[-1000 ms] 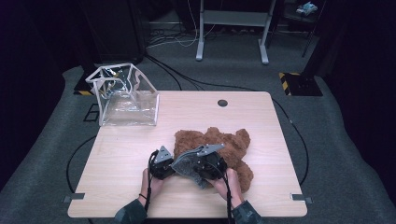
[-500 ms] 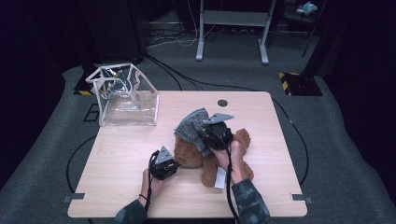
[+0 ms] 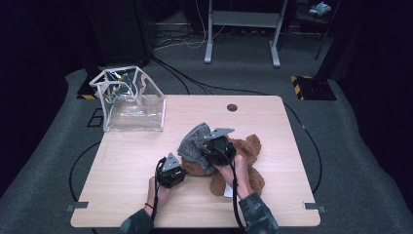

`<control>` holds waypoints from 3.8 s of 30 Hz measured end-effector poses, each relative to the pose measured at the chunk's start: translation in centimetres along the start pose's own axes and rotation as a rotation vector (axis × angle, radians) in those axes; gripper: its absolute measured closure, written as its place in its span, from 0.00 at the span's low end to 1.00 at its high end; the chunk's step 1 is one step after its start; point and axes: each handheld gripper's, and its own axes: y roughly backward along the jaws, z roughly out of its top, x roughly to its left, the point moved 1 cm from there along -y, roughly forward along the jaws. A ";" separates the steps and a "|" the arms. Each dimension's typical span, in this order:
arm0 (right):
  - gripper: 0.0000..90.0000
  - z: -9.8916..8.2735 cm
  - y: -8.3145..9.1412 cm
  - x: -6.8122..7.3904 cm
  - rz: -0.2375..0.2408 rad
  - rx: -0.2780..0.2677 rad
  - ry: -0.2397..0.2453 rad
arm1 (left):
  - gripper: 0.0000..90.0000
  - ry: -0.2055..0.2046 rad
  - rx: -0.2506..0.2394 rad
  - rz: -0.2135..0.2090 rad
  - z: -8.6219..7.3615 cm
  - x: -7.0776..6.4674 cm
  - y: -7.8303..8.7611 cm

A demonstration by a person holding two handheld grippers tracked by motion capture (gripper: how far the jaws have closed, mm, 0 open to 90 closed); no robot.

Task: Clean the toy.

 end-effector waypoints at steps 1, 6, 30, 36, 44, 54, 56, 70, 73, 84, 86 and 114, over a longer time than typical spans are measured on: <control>0.85 -0.2 0.1 0.1 0.002 -0.003 -0.002 | 0.93 0.011 -0.002 -0.005 0.0 -0.1 0.0; 0.85 -1.9 -0.1 1.0 0.043 0.013 -0.008 | 0.93 0.017 -0.001 -0.012 0.0 0.0 0.1; 0.85 -0.8 3.2 -1.3 0.045 -0.054 -0.060 | 0.93 0.034 -0.009 -0.025 -0.1 0.1 0.2; 0.85 3.3 0.5 -3.5 -0.082 -0.050 -0.069 | 0.93 0.045 -0.016 -0.023 -0.1 0.0 0.2; 0.85 2.2 -1.5 -3.0 -0.032 -0.005 -0.089 | 0.93 0.024 -0.007 -0.017 -0.1 -0.1 0.1; 0.85 -1.9 -0.1 -0.1 0.022 -0.009 -0.070 | 0.93 0.023 -0.010 -0.010 -0.1 -0.1 0.1; 0.85 -2.9 -0.2 0.3 0.038 -0.011 -0.071 | 0.93 0.015 -0.007 -0.007 0.0 -0.1 0.1; 0.86 -8.5 -2.7 2.3 0.134 0.119 -0.093 | 0.89 0.037 -0.011 -0.009 -0.1 0.1 0.1; 0.85 -7.5 -0.8 2.0 0.139 0.067 -0.099 | 0.68 0.051 -0.005 -0.020 0.0 0.5 0.5; 0.85 -3.4 5.9 -1.1 -0.010 -0.105 -0.105 | 0.26 0.002 -0.024 -0.028 8.0 1.9 3.9; 0.85 -2.6 6.7 -1.7 -0.054 -0.120 -0.094 | 0.24 -0.029 0.006 -0.041 9.5 1.8 3.6; 0.86 -1.2 -1.0 -8.9 -0.282 0.171 -0.121 | 0.22 -0.077 0.108 -0.031 8.7 -0.4 -4.5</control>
